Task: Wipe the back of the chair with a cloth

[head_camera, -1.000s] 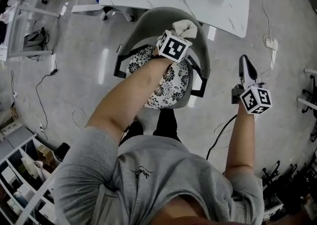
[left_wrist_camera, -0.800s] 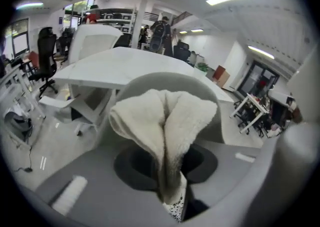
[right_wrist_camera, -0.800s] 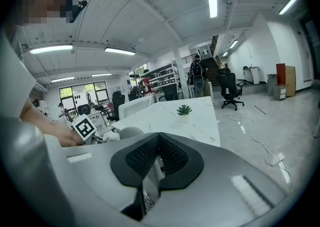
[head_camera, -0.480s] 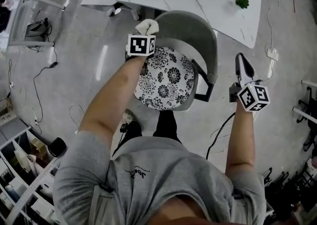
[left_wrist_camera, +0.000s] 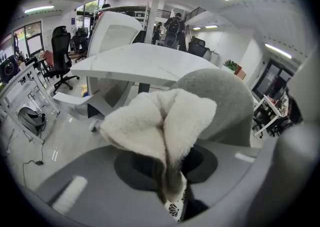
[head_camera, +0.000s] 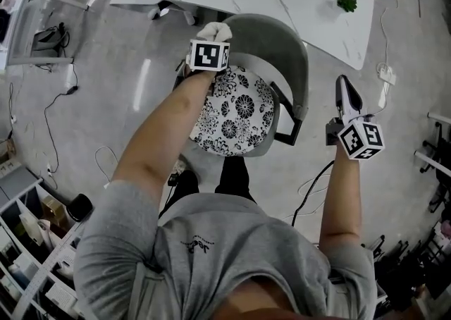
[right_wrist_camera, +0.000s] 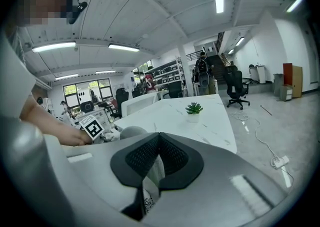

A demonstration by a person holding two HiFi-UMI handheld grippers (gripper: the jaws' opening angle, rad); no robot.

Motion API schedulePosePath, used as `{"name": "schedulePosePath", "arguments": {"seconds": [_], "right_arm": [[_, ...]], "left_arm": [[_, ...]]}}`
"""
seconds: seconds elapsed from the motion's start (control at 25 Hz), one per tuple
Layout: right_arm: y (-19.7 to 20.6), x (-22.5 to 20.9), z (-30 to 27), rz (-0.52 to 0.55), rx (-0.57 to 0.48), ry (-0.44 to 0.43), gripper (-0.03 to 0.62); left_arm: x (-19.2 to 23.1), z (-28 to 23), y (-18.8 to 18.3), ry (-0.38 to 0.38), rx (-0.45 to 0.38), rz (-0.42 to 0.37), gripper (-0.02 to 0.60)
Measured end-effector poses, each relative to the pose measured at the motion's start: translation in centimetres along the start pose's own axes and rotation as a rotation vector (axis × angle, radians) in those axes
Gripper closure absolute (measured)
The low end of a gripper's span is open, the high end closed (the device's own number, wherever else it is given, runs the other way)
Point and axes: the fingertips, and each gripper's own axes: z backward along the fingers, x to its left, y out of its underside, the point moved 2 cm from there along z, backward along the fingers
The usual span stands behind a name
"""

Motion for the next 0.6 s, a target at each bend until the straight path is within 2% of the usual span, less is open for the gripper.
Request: {"name": "schedulePosePath", "arguments": {"seconds": [0.24,0.48,0.6], "right_arm": [[0.4,-2.3,0.9,-0.019,-0.009,0.033,0.589],[0.6,-4.5,2.2,-0.034,-0.021,0.066,0.589],[0.5,-5.8,3.5,-0.045,-0.035,0.088,0.589]], "left_arm": [[-3.1,-1.5,-0.6,0.032,0.02,-0.042,0.437],[-11.1,-3.0,-3.9,0.133,-0.023,-0.196,0.437],[-15.4,-3.4,-3.4,0.179,0.0,-0.327,0.437]]}}
